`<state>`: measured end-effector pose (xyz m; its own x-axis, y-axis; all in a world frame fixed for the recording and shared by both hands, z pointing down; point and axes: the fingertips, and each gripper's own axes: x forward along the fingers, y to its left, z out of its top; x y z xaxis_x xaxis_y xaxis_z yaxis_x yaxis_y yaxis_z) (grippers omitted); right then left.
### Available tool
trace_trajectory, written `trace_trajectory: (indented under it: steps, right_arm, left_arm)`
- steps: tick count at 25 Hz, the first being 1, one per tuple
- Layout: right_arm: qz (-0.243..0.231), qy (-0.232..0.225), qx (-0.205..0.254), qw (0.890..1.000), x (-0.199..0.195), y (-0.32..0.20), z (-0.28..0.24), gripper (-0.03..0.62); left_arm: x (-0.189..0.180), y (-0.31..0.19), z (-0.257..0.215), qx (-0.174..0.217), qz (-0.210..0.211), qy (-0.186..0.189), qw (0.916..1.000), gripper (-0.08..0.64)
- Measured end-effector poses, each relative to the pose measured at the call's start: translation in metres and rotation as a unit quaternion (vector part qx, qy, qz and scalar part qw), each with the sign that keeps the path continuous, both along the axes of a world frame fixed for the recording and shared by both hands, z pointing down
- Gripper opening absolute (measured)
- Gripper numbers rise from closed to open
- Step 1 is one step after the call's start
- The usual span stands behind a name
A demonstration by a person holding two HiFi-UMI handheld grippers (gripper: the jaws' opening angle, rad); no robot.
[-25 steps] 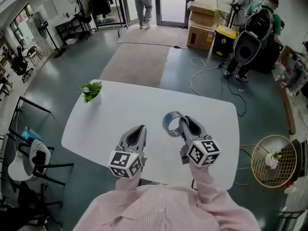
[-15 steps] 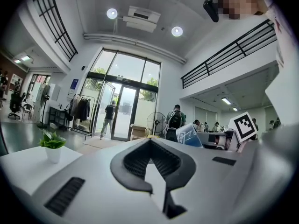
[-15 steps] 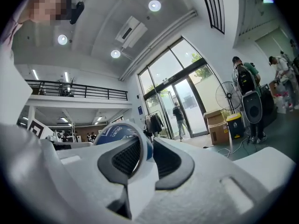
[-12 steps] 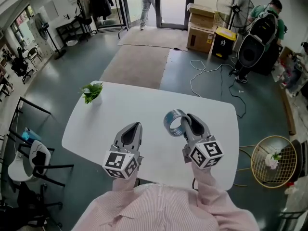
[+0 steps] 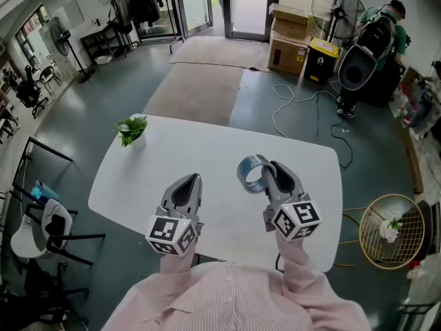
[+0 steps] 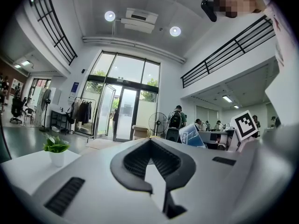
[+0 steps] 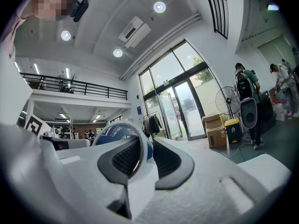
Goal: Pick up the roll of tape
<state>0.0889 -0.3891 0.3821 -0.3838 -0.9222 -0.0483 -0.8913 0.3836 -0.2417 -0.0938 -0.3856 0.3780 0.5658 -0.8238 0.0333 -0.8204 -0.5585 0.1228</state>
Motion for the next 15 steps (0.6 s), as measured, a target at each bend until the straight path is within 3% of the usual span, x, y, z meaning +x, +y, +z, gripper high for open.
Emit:
trace_trajectory:
  steps: [15]
  right_arm:
    - [0.007,0.007,-0.006,1.0,-0.0006,-0.0031,0.0033,0.084]
  left_arm:
    - [-0.0078,-0.0047,0.0058,-0.01,-0.006,-0.003,0.9999,0.0]
